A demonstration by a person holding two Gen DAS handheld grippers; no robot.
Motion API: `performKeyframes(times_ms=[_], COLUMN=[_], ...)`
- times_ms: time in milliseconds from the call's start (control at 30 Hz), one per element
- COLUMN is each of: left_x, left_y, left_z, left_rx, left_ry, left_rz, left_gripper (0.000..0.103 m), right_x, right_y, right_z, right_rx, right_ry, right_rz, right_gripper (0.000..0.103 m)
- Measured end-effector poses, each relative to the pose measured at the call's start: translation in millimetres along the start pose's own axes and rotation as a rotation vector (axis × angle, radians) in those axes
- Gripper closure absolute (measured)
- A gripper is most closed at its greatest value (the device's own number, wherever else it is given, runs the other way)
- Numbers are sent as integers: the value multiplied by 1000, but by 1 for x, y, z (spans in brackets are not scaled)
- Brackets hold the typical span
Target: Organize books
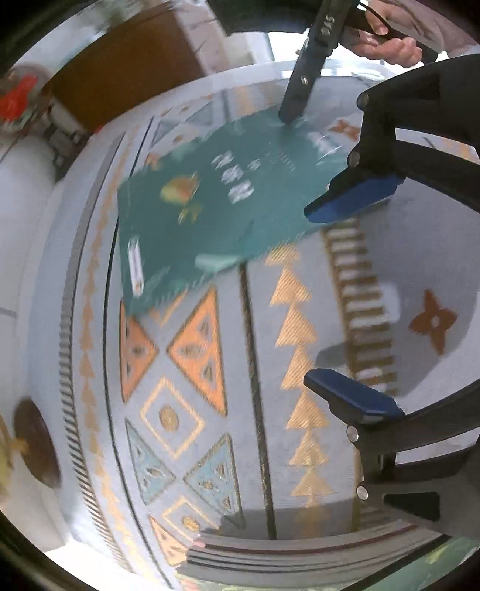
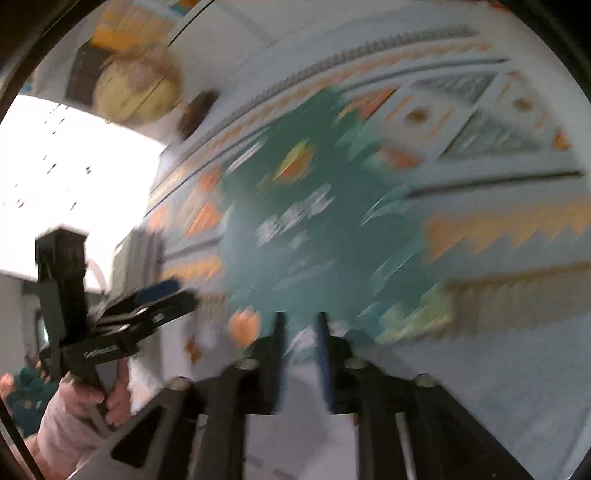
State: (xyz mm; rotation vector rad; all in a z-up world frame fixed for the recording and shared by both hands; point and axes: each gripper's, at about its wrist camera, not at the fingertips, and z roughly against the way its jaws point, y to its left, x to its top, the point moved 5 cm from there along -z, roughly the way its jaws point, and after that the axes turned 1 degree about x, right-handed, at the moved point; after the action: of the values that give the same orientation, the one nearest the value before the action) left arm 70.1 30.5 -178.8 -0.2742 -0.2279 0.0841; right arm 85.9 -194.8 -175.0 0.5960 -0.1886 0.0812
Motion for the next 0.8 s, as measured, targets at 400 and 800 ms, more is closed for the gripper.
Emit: performKeyframes(times_ms=[400,800], left_x=[16,2], left_y=[-19,-55], left_z=[-12,-16], left_rx=[-32,-176], left_ry=[-53,-34], left_rz=[-14,-10], left_gripper=[22,20], right_x=[21,46], right_y=[-7,-21], right_z=[1,-2], right_rx=[13,-69], right_ry=[-56,-28], right_rz=[18,185], right_gripper=[56,53])
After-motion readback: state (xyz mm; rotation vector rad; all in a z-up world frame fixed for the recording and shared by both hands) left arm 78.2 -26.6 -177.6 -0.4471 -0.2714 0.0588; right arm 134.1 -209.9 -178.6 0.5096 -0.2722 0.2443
